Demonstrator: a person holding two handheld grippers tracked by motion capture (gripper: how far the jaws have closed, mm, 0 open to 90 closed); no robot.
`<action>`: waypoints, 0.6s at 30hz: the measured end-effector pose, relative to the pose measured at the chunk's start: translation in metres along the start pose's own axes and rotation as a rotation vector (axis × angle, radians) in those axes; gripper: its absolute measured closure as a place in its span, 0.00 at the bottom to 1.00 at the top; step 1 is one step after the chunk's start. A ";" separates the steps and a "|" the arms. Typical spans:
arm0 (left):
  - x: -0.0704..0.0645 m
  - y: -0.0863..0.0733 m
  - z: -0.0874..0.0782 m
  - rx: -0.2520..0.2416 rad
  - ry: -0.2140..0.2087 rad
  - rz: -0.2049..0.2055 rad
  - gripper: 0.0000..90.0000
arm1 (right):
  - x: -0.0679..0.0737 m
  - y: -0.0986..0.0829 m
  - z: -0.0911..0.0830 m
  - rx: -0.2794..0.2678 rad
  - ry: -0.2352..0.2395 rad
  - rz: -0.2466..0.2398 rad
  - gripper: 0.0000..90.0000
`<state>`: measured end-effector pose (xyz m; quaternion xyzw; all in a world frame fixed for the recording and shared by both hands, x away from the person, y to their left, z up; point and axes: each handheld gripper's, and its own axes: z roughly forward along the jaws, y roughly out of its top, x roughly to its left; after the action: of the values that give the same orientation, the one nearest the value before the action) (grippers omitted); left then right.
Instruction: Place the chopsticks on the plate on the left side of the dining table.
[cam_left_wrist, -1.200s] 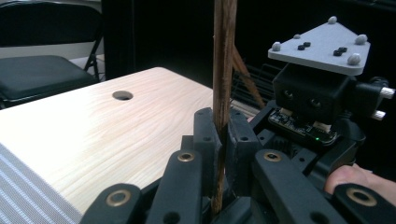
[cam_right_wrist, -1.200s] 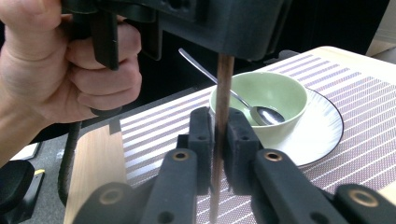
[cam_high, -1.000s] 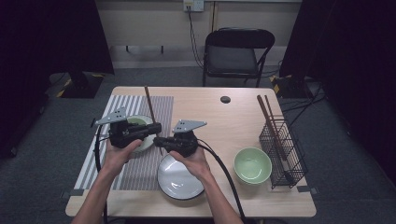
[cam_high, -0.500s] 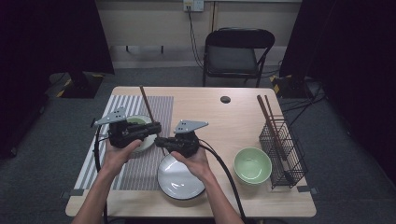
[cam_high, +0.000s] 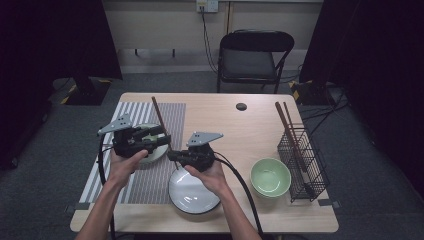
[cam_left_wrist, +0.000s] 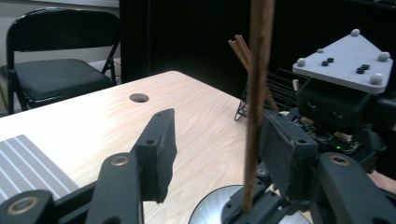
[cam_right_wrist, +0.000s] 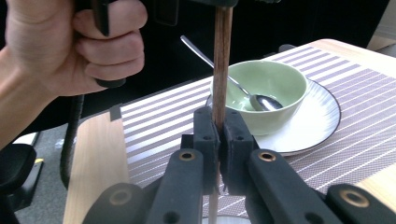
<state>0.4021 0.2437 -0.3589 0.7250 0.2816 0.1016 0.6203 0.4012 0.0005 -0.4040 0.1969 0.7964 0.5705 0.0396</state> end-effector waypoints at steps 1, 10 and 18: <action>0.001 0.000 -0.001 0.006 0.006 0.001 0.51 | 0.001 0.000 0.000 0.002 -0.001 0.001 0.96; 0.004 -0.002 -0.002 0.013 0.031 0.001 0.49 | 0.000 -0.001 -0.006 0.008 -0.023 0.008 0.96; 0.005 -0.002 -0.001 0.017 0.031 -0.019 0.49 | -0.001 0.001 -0.014 0.011 -0.030 0.006 0.96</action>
<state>0.4048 0.2476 -0.3613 0.7259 0.2991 0.1046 0.6104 0.3984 -0.0119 -0.3984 0.2080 0.7983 0.5630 0.0488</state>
